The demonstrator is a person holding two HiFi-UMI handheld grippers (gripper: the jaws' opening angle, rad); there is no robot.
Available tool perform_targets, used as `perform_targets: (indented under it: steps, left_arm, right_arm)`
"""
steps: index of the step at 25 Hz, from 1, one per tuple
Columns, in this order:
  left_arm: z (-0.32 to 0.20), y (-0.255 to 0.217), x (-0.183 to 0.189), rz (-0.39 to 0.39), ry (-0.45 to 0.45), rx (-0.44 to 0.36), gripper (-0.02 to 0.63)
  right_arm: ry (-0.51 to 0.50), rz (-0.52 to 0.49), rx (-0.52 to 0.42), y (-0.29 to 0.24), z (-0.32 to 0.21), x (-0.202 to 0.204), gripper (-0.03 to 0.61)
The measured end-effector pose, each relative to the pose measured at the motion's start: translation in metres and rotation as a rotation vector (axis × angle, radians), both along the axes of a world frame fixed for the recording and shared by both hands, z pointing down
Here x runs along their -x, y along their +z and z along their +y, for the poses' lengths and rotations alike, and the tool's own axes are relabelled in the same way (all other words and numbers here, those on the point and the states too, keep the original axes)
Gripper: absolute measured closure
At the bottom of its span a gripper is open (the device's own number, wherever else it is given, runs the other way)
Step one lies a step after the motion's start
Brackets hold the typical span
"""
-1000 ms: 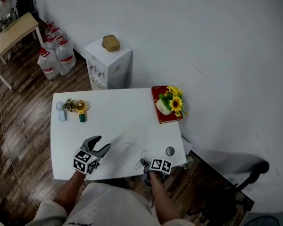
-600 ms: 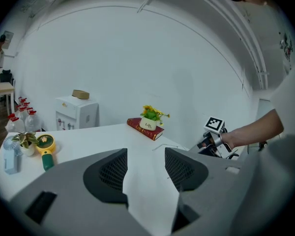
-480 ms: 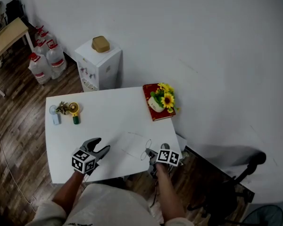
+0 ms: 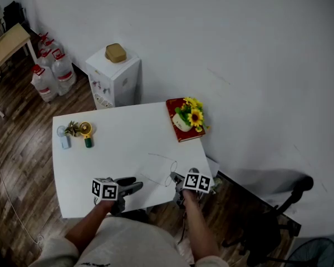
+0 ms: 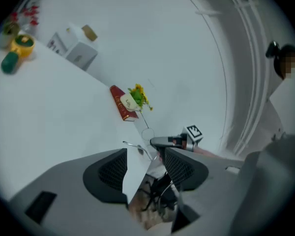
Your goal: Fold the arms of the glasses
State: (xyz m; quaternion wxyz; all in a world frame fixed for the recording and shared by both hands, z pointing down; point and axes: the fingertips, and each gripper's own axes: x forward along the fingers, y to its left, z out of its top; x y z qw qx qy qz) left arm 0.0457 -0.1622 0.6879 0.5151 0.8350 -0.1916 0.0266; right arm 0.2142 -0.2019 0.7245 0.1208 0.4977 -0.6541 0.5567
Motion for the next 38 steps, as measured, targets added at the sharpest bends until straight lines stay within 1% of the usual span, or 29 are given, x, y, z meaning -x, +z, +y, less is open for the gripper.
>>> perform_targets:
  steps: [3,4,5,6,8,10,13,14,16,19,21,25,28,29,32,35,38]
  left_arm:
    - [-0.012,0.000,0.001,0.205,-0.189,0.153,0.381]
    - [-0.013,0.003,0.001,0.274,-0.242,0.219,0.383]
    - [-0.011,0.009,0.002,0.323,-0.289,0.289,0.385]
    - [-0.010,0.017,0.003,0.347,-0.326,0.340,0.387]
    - [-0.005,0.024,0.003,0.367,-0.385,0.404,0.410]
    - [-0.003,0.025,0.000,0.374,-0.413,0.433,0.430]
    - [-0.006,0.026,-0.003,0.358,-0.415,0.427,0.465]
    - [-0.008,0.027,-0.004,0.351,-0.409,0.417,0.479]
    - [-0.011,0.027,-0.007,0.342,-0.392,0.392,0.486]
    - [-0.009,0.026,-0.016,0.338,-0.377,0.403,0.516]
    - [-0.009,0.027,-0.019,0.330,-0.367,0.399,0.549]
    - [-0.013,0.029,-0.023,0.325,-0.355,0.397,0.554]
    - [-0.020,0.034,-0.025,0.284,-0.319,0.326,0.555]
    - [-0.022,0.034,-0.028,0.277,-0.310,0.319,0.555]
    - [-0.027,0.031,-0.038,0.280,-0.295,0.339,0.556]
    - [-0.036,0.029,-0.046,0.262,-0.275,0.307,0.561]
    - [-0.043,0.027,-0.055,0.252,-0.257,0.297,0.566]
  right_arm:
    - [-0.006,-0.010,0.000,0.001,-0.001,0.006,0.560]
    - [-0.008,-0.012,-0.001,0.001,-0.001,0.008,0.560]
    - [-0.009,-0.014,0.000,0.001,-0.002,0.009,0.560]
    - [-0.011,-0.015,0.001,0.001,-0.003,0.011,0.560]
    - [-0.015,-0.016,0.004,0.001,-0.003,0.013,0.560]
    - [-0.020,-0.017,0.006,0.001,-0.002,0.015,0.560]
    - [-0.028,-0.013,0.005,0.002,-0.001,0.017,0.560]
    - [-0.032,-0.011,0.006,0.003,-0.001,0.018,0.560]
    - [-0.037,-0.009,0.011,0.004,0.001,0.019,0.560]
    - [-0.041,-0.007,0.018,0.005,0.002,0.019,0.560]
    - [-0.045,0.001,0.019,0.005,0.003,0.018,0.560]
    - [-0.053,0.006,0.034,0.008,0.004,0.017,0.560]
    - [-0.062,-0.003,0.062,0.013,0.006,0.015,0.560]
    - [-0.066,-0.005,0.072,0.014,0.007,0.014,0.560]
    - [-0.080,-0.008,0.084,0.015,0.010,0.014,0.560]
    - [-0.086,-0.013,0.086,0.016,0.011,0.016,0.560]
    - [-0.093,-0.024,0.088,0.015,0.014,0.020,0.560]
